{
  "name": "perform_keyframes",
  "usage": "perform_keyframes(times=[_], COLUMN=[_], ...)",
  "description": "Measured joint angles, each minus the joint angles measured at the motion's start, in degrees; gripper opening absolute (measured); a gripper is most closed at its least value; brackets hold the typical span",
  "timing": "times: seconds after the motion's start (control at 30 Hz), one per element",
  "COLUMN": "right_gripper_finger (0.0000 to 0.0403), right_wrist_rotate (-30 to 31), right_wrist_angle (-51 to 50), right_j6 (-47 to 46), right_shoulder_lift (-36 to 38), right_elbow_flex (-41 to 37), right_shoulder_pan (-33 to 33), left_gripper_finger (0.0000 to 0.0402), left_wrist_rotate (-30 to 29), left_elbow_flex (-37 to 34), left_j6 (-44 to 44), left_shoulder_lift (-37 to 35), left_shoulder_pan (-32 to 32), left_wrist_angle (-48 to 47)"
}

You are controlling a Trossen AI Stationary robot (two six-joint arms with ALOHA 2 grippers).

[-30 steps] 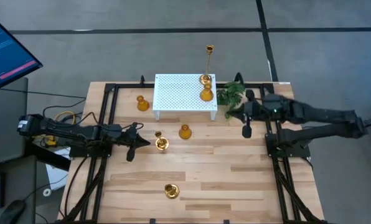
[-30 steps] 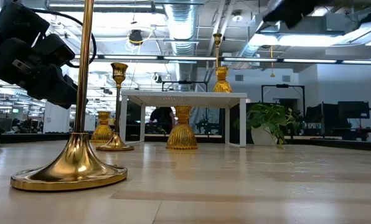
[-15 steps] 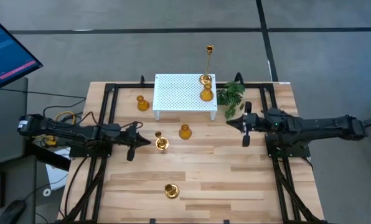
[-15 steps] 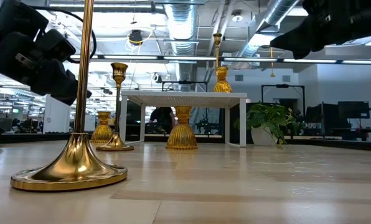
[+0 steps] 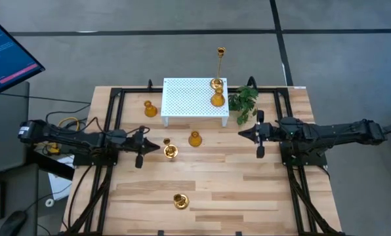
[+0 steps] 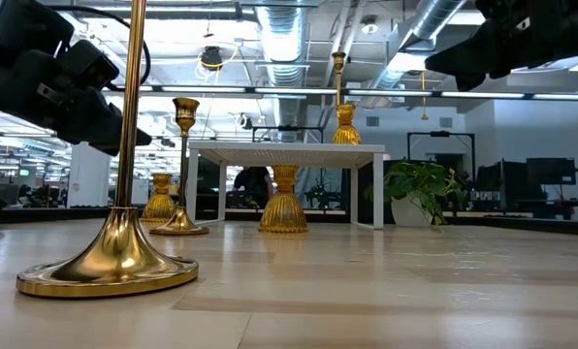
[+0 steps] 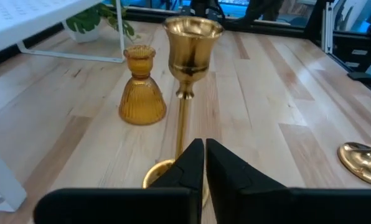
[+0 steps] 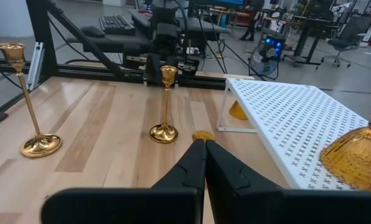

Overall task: Pick & Place candle stick holders
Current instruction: Put the top gold vase on the shelf

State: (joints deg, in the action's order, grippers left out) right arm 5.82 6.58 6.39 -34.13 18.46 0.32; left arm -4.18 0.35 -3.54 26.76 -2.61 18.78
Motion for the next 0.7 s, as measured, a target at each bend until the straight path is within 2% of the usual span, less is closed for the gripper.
perform_keyframes(times=[0.2, 0.47, 0.7], right_gripper_finger=[0.0000, 0.0000, 0.0000], right_wrist_rotate=[0.0, 0.0, 0.2], right_wrist_angle=[-0.1, -0.1, -0.1], right_j6=[0.0, 0.2, 0.4], right_shoulder_lift=[0.0, 0.0, 0.0], right_elbow_flex=[0.0, 0.0, 0.0], right_shoulder_pan=[0.0, 0.0, -0.1], left_gripper_finger=[0.0061, 0.0122, 0.0143], left_wrist_rotate=[-0.3, -0.7, -2.2], left_elbow_flex=[0.0, 0.0, 0.0], left_j6=[-0.2, -0.1, 0.2], left_shoulder_lift=[3.8, 13.7, 22.3], left_shoulder_pan=[0.0, 0.0, 0.0], left_wrist_angle=[3.7, 12.4, 23.5])
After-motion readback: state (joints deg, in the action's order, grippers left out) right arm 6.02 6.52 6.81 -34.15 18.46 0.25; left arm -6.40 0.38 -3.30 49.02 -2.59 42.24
